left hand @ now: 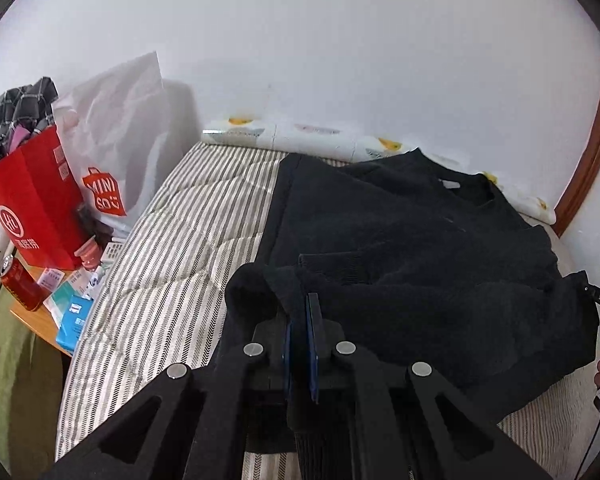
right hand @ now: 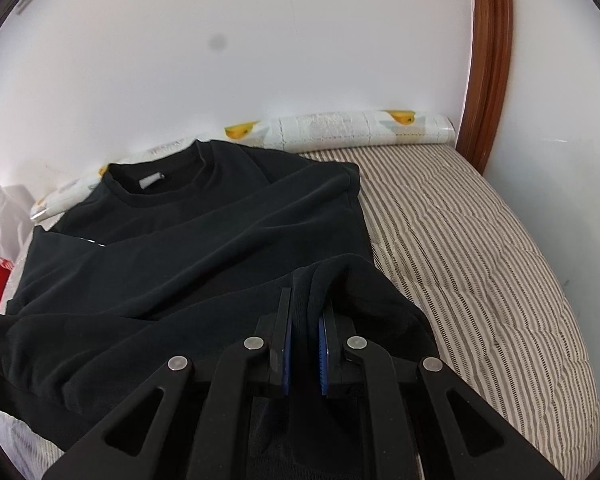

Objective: Fold small clothes

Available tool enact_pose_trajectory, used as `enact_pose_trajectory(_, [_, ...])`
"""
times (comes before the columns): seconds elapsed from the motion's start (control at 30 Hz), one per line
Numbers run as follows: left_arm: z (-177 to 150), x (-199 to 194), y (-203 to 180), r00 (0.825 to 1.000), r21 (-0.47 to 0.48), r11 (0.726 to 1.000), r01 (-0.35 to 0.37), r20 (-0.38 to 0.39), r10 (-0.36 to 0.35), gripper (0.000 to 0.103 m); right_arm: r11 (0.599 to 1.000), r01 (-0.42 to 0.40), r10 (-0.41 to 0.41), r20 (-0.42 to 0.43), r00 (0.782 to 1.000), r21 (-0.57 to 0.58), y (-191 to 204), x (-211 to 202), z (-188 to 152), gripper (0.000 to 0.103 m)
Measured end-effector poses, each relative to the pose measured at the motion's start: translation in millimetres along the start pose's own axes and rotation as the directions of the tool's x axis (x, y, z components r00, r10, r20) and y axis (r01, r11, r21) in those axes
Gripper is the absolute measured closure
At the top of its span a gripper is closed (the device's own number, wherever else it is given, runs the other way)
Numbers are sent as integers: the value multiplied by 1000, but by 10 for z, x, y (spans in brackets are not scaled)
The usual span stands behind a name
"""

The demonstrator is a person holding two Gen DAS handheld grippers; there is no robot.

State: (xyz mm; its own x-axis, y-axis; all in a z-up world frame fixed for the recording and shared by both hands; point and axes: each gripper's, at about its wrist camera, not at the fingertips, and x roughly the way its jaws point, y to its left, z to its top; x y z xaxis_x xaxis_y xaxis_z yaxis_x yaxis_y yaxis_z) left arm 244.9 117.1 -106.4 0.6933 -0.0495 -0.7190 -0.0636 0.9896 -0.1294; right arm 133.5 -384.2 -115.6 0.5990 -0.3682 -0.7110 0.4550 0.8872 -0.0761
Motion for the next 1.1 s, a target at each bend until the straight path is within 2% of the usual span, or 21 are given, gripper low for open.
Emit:
enact_pose_trajectory(0.2, [-25,118,6,999,3,1000,-17,-34,17,93,1000,11,-11,-27,1000,1,7,167,-36,92])
enact_pose_trajectory(0.3, [-15,100,28,999,-4,1000,-2,-48,2,93,1000,-9,10,-33,999,17,-18,156,-42,90])
enact_pose_trajectory(0.33, [-7,86,42,999,-9,1000,5,-53,-5,93,1000,-17,17,-34,999,18,-28,136,-47,87])
enact_pose_trajectory(0.47, [4,9,106,997,-32,999,16,-76,-18,84,998,-68,69,-63,996,17,-67,-14,-56,62])
enact_pose_trajectory(0.53, [-13,-46,133,996,-38,999,19,-81,-22,83,998,-68,69,-65,996,7,-79,-106,-84,53])
enact_pose_trajectory(0.63, [-69,-164,170,997,-48,999,19,-76,-23,76,997,-77,76,-39,996,-12,-120,-326,-176,53])
enact_pose_trajectory(0.7, [-142,-276,204,999,-47,999,9,-52,-12,67,997,-80,79,-13,997,-22,-177,-485,-244,53])
enact_pose_trajectory(0.8, [-266,-367,270,999,-56,998,5,-51,-8,65,998,-64,64,31,997,-21,-337,-697,-362,53])
enact_pose_trajectory(0.9, [-417,-420,348,997,-75,997,32,-62,-37,65,998,-61,61,36,998,-6,-510,-780,-479,53])
enact_pose_trajectory(1.1, [-603,-415,455,998,-66,998,-7,-68,2,65,999,-35,35,18,999,30,-763,-740,-682,53])
